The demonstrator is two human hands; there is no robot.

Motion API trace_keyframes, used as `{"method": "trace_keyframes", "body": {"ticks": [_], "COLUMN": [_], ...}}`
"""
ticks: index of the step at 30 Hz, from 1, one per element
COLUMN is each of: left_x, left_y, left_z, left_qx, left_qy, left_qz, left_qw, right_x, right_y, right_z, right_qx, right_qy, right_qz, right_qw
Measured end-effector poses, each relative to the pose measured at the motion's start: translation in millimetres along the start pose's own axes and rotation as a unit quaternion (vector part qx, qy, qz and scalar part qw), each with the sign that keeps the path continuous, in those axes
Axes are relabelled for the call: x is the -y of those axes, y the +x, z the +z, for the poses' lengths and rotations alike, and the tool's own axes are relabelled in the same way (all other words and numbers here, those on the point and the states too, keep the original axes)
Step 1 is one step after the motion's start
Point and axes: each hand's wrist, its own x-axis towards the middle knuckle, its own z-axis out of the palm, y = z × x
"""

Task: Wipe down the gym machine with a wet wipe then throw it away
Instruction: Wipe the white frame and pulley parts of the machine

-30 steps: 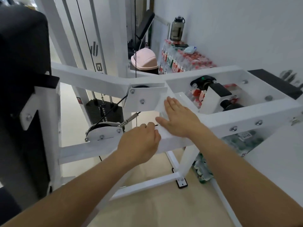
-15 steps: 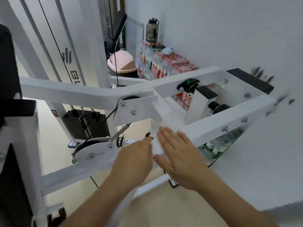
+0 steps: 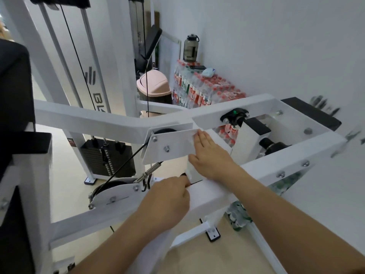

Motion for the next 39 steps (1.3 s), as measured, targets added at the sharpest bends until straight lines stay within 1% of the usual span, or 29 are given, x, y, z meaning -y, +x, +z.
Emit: {"method": "trace_keyframes", "body": {"ticks": [2, 4, 6, 7, 8, 9, 10, 11, 12, 13, 14, 15, 17, 18, 19, 20, 22, 23, 24, 25, 27, 28, 29, 30, 32, 34, 35, 37, 39], "left_x": [2, 5, 8, 12, 17, 23, 29, 36, 42, 48, 52, 55, 59, 61, 62, 64, 68, 69, 71, 75, 81, 86, 89, 92, 95, 97, 97, 95, 94], "left_y": [14, 29, 47, 57, 68, 78, 87, 95, 100, 102, 103, 101, 98, 97, 96, 95, 93, 92, 91, 89, 85, 84, 81, 79, 78, 78, 78, 80, 82], "left_z": [-5, -12, -22, -26, -30, -34, -35, -34, -32, -28, -25, -22, -20, -22, -24, -26, -33, -38, -42, -44, -47, -47, -48, -49, -49, -49, -49, -50, -51], "left_qx": [-0.045, -0.118, -0.204, -0.250, -0.277, -0.277, -0.255, -0.228, -0.205, -0.189, -0.191, -0.201, -0.206, -0.200, -0.195, -0.183, -0.155, -0.144, -0.146, -0.159, -0.178, -0.179, -0.180, -0.179, -0.174, -0.177, -0.172, -0.149, -0.142], "left_qy": [-0.008, -0.013, -0.006, 0.009, 0.032, 0.054, 0.056, 0.024, -0.032, -0.091, -0.125, -0.137, -0.160, -0.170, -0.177, -0.189, -0.260, -0.319, -0.377, -0.425, -0.475, -0.484, -0.490, -0.495, -0.506, -0.515, -0.515, -0.501, -0.484], "left_qz": [0.010, 0.018, 0.033, 0.030, 0.011, -0.021, -0.059, -0.095, -0.122, -0.133, -0.125, -0.113, -0.108, -0.111, -0.109, -0.112, -0.127, -0.140, -0.151, -0.157, -0.164, -0.167, -0.172, -0.175, -0.176, -0.185, -0.185, -0.176, -0.171], "left_qw": [0.999, 0.993, 0.978, 0.968, 0.960, 0.959, 0.963, 0.969, 0.971, 0.969, 0.965, 0.963, 0.959, 0.959, 0.959, 0.958, 0.945, 0.926, 0.902, 0.877, 0.846, 0.840, 0.836, 0.832, 0.826, 0.818, 0.819, 0.834, 0.846], "right_x": [-1, -8, -13, -14, -14, -15, -17, -19, -21, -25, -29, -34, -46, -54, -60, -63, -54, -42, -28, -13, 17, 30, 41, 51, 67, 73, 69, 47, 13], "right_y": [4, 3, 4, 5, 6, 7, 6, 5, 5, 5, 5, 5, 9, 12, 15, 21, 41, 54, 68, 83, 102, 105, 108, 110, 115, 111, 107, 96, 93], "right_z": [-2, -1, -1, -3, -4, -6, -9, -11, -14, -16, -17, -17, -15, -15, -16, -23, -51, -63, -72, -75, -66, -60, -58, -60, -68, -68, -63, -48, -43], "right_qx": [0.006, 0.010, 0.011, 0.012, 0.010, 0.009, 0.012, 0.014, 0.008, -0.005, -0.033, -0.074, -0.167, -0.208, -0.232, -0.243, -0.250, -0.246, -0.234, -0.198, -0.057, 0.009, 0.051, 0.074, 0.082, 0.048, 0.024, -0.008, -0.011], "right_qy": [0.014, 0.021, 0.042, 0.060, 0.078, 0.091, 0.104, 0.116, 0.117, 0.096, 0.072, 0.056, 0.039, 0.047, 0.060, 0.099, 0.257, 0.324, 0.345, 0.321, 0.185, 0.116, 0.070, 0.047, 0.042, 0.023, 0.020, 0.039, 0.079], "right_qz": [-0.006, -0.017, -0.020, -0.017, -0.016, -0.018, -0.020, -0.017, -0.014, -0.017, -0.030, -0.051, -0.105, -0.117, -0.129, -0.139, -0.141, -0.142, -0.152, -0.170, -0.211, -0.220, -0.226, -0.225, -0.230, -0.249, -0.258, -0.261, -0.231], "right_qw": [1.000, 1.000, 0.999, 0.998, 0.997, 0.996, 0.994, 0.993, 0.993, 0.995, 0.996, 0.994, 0.980, 0.970, 0.962, 0.955, 0.923, 0.902, 0.896, 0.910, 0.958, 0.969, 0.970, 0.970, 0.969, 0.967, 0.966, 0.965, 0.970]}}
